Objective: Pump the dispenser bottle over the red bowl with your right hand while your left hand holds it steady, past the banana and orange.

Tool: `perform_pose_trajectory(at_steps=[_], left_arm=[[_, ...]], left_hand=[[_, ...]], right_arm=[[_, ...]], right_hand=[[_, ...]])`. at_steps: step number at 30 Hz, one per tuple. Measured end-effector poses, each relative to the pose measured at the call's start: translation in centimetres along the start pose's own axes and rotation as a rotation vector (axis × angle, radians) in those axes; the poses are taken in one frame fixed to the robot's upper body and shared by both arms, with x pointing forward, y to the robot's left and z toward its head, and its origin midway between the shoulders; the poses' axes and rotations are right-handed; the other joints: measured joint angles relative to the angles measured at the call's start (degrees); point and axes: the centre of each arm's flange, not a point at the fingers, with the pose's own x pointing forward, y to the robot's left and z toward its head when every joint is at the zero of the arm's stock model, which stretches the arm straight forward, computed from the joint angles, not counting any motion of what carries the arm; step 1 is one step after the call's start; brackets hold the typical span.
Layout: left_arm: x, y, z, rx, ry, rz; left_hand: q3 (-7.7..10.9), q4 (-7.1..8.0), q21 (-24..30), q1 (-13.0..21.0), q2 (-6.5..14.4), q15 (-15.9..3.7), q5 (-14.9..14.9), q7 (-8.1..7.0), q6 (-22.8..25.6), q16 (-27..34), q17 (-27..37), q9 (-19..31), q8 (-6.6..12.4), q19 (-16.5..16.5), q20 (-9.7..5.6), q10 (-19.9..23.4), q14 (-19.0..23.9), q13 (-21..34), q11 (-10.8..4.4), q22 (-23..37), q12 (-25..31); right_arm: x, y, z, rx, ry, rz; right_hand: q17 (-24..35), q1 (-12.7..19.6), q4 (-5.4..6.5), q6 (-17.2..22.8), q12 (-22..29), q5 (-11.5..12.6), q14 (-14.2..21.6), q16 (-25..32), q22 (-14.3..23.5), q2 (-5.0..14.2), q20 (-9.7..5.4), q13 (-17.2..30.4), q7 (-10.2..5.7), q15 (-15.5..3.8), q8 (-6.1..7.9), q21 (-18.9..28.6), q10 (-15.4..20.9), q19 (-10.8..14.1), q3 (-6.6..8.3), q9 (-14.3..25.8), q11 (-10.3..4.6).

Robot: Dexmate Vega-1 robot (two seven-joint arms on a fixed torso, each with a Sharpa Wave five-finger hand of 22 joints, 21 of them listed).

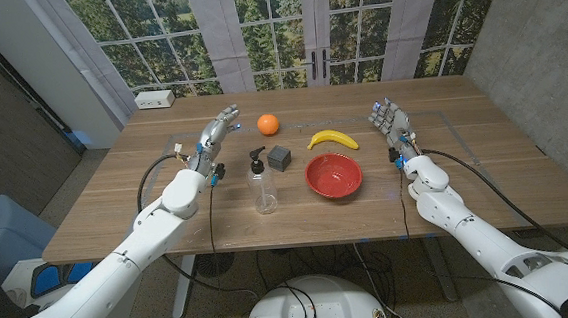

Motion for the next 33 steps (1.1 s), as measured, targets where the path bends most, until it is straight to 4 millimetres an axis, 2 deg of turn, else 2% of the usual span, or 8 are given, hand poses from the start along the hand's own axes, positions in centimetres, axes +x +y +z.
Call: perform_pose_trajectory(at_steps=[7,25,33], left_arm=[[-0.9,0.1,0.1,0.026,0.008,-0.005],[-2.7,-0.3,-0.1,0.064,0.019,-0.03],[-3.7,-0.5,-0.4,0.061,0.032,-0.042]], left_hand=[[-0.23,-0.23,-0.4,-0.1,-0.1,0.0,0.0,0.0,0.0,0.0,0.0,0.0,0.0,0.0,0.0,0.0,0.0,0.0,0.0,0.0,0.0],[-0.94,-1.41,-0.9,-0.8,-1.2,0.0,0.0,-0.01,0.0,0.0,0.0,0.0,0.0,0.3,-0.3,0.3,0.0,0.0,-0.31,0.0,0.0],[-1.35,-1.82,-1.3,-1.4,-1.8,-0.31,-0.2,-0.54,0.1,-0.3,0.0,0.0,-0.23,0.7,-0.5,0.3,0.3,0.0,-0.31,0.0,0.0]], right_arm=[[0.1,0.2,0.1,-0.009,-0.002,-0.005],[0.1,1.0,0.3,-0.016,-0.015,-0.015],[0.1,1.3,0.0,-0.013,-0.014,-0.022]], right_hand=[[0.0,0.0,-0.01,0.0,0.0,0.0,0.0,0.0,0.0,0.0,0.0,0.1,0.0,0.0,-0.47,0.0,0.0,0.0,-0.01,0.0,0.0],[0.3,0.0,-0.48,0.0,-0.2,0.0,0.0,0.2,0.0,0.0,0.0,0.3,0.0,0.0,-0.47,0.0,0.0,0.0,0.0,0.0,0.0],[0.2,0.0,-0.48,0.0,-0.2,0.0,0.0,0.2,0.0,0.0,0.0,0.3,0.0,0.0,-0.47,0.0,0.2,0.0,0.01,0.0,0.21]])
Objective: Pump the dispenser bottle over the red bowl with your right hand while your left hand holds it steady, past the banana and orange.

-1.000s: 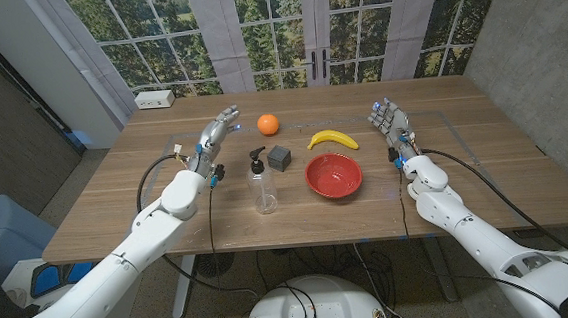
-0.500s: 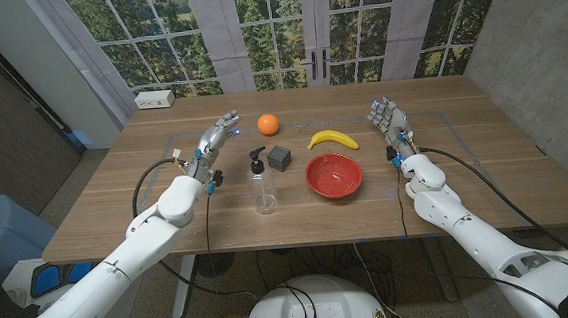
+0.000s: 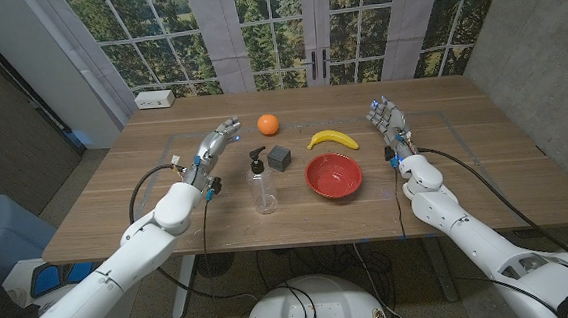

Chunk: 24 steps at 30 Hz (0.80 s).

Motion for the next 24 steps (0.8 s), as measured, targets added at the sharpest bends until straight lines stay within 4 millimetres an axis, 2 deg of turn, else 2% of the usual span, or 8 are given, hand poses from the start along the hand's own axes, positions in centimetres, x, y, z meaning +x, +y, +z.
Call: perform_pose_trajectory(at_steps=[24], left_arm=[[-3.0,-1.2,-0.3,-0.019,0.018,-0.017]], left_hand=[[-0.46,-0.93,-0.7,-0.2,-0.8,0.1,0.0,0.01,0.0,0.0,0.0,0.0,0.0,0.3,0.09,0.0,0.1,0.0,0.0,0.0,0.0]], right_arm=[[0.3,0.3,-0.3,-0.006,-0.002,-0.009]], right_hand=[[0.3,0.0,-0.32,0.2,0.0,0.0,0.0,0.0,0.0,0.0,0.0,0.0,0.21,0.0,-0.31,0.0,0.4,0.0,-0.32,0.0,-0.01]])
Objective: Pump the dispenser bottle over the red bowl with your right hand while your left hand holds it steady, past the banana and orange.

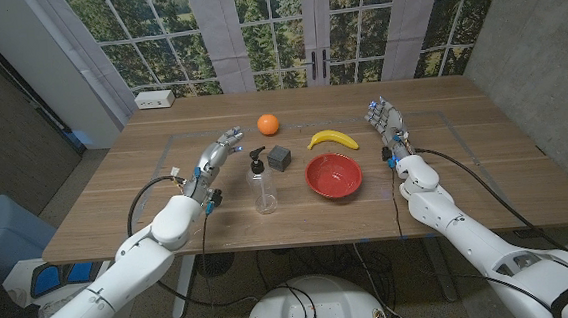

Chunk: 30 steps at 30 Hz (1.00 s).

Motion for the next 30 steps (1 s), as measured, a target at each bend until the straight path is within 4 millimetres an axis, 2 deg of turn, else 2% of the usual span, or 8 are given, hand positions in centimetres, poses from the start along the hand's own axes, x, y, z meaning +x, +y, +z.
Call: perform_pose_trajectory(at_steps=[30], left_arm=[[-3.5,-1.4,-0.6,-0.037,0.03,-0.022]], left_hand=[[-0.47,-1.42,-0.7,-0.3,-0.7,0.0,0.0,-0.31,-0.3,0.0,0.0,0.0,-0.22,0.2,0.22,0.0,0.0,0.0,0.0,0.0,0.0]], right_arm=[[0.4,0.1,-0.2,-0.018,0.008,-0.01]], right_hand=[[0.3,0.0,-0.24,0.5,-0.5,0.0,0.0,0.0,0.0,0.0,0.0,0.0,-0.1,0.0,-0.21,0.0,0.0,0.0,-0.24,0.0,0.0]])
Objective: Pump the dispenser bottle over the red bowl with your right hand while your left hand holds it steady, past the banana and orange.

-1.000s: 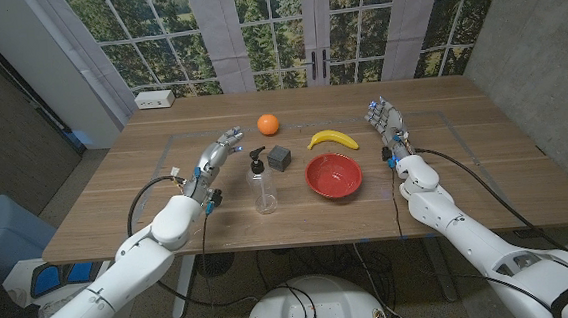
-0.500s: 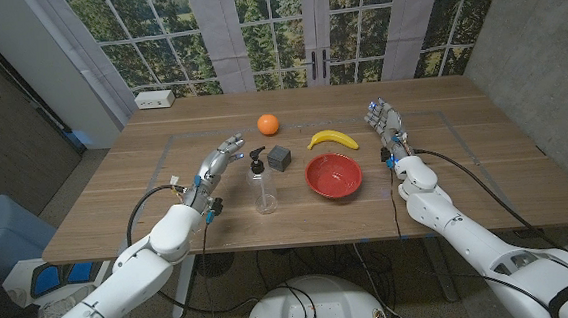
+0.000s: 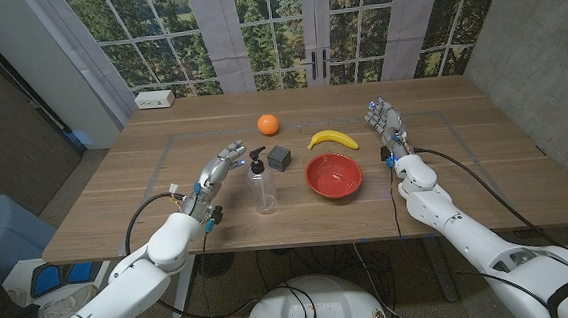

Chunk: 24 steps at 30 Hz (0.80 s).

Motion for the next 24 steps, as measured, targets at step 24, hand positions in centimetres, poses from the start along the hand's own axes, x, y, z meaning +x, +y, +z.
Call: perform_pose_trajectory(at_steps=[24], left_arm=[[-3.1,-1.5,-0.3,-0.01,0.025,-0.016]], left_hand=[[-0.64,-1.11,-0.9,-0.2,-0.7,0.0,0.0,-0.31,-0.3,0.0,0.0,0.0,0.0,0.4,-0.22,0.1,0.0,0.0,-0.53,0.0,0.0]], right_arm=[[0.0,0.0,-0.1,-0.018,0.012,-0.009]], right_hand=[[0.0,0.0,-0.47,0.0,0.0,0.0,0.0,0.0,0.0,0.0,0.0,0.3,0.0,0.0,0.0,0.0,0.3,0.0,0.01,0.0,0.32]])
